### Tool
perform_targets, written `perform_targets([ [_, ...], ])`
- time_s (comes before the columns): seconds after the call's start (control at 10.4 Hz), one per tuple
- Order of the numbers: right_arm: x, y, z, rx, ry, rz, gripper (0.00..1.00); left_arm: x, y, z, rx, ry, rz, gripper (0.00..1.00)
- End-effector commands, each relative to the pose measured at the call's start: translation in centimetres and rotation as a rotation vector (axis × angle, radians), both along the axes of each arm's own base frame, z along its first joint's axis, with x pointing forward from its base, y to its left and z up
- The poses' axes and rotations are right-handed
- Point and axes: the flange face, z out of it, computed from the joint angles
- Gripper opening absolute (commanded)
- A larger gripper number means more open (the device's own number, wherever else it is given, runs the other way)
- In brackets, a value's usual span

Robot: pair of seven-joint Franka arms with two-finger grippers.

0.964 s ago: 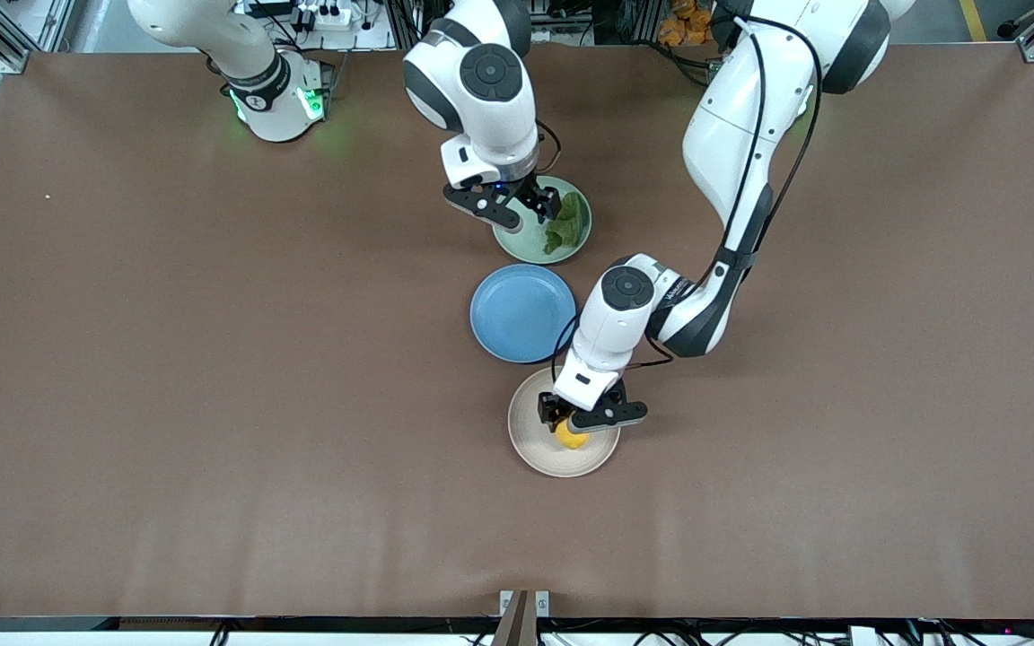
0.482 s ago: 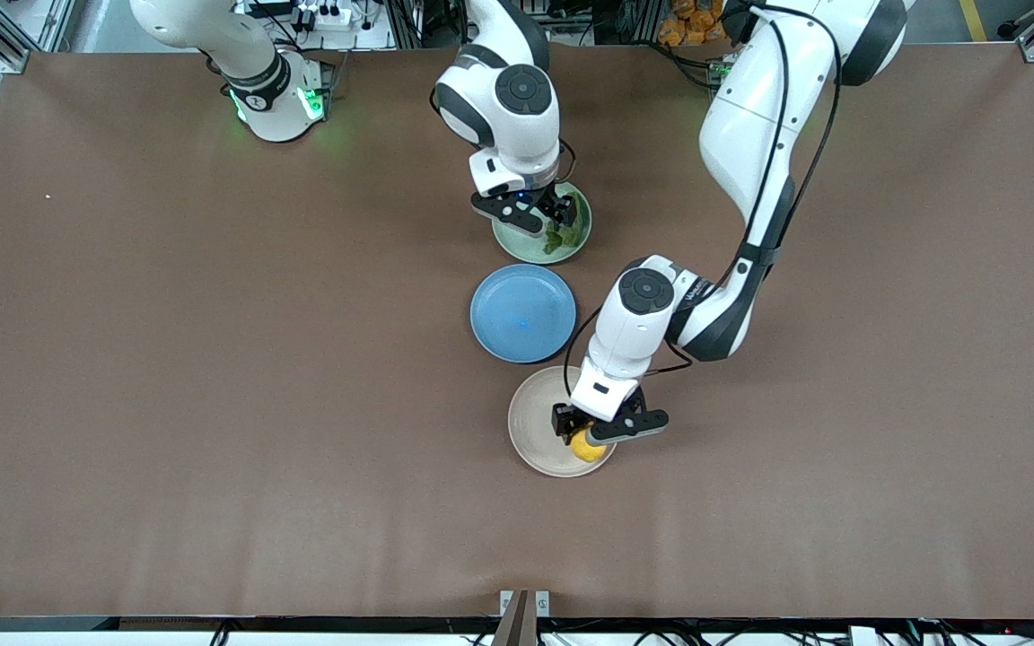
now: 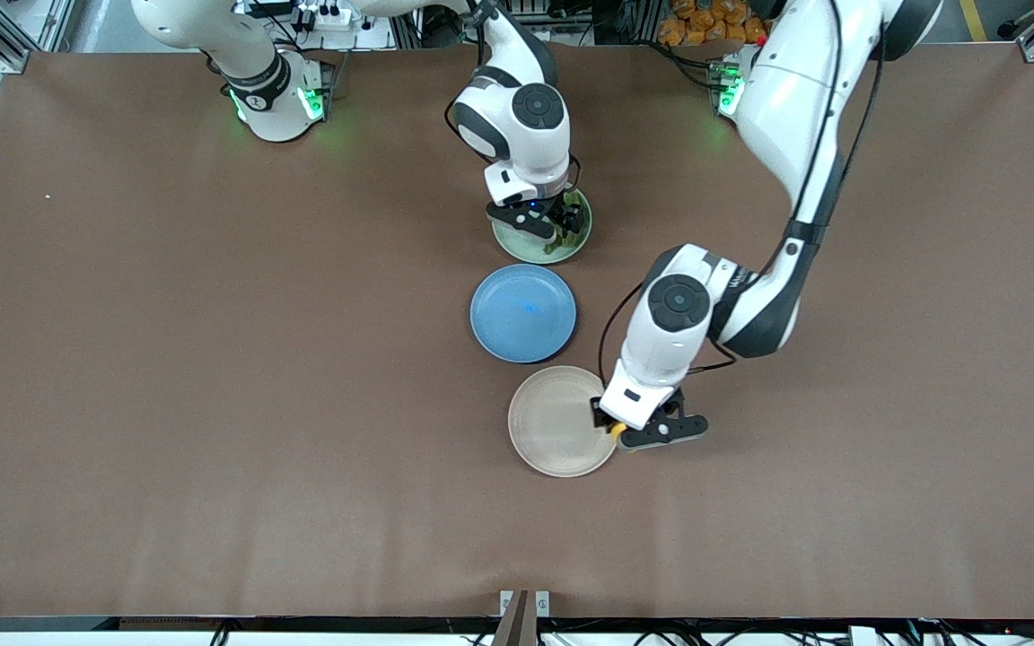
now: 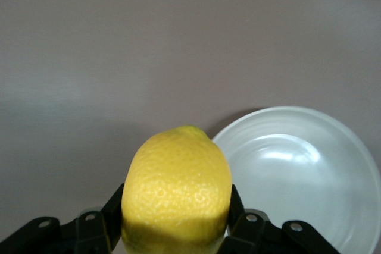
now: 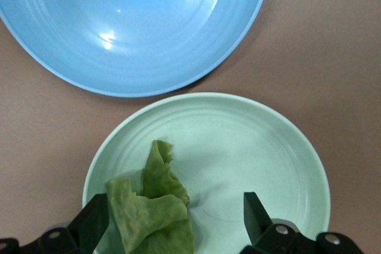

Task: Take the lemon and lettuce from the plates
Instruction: 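Lift the lemon off the cream plate with the left gripper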

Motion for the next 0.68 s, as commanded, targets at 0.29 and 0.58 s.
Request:
perform_targets([
  [0.29, -0.8, 1.0, -1.2, -0.004, -0.019, -0.025, 1.0, -1.9, 14.5, 3.2, -0.014, 0.118, -0.112, 0.0],
  [0.58, -2.2, 1.9, -2.5, 0.0, -0.027, -0.02, 1.0, -2.0, 18.4, 2.1, -0.001, 0.147, -0.11, 0.0],
])
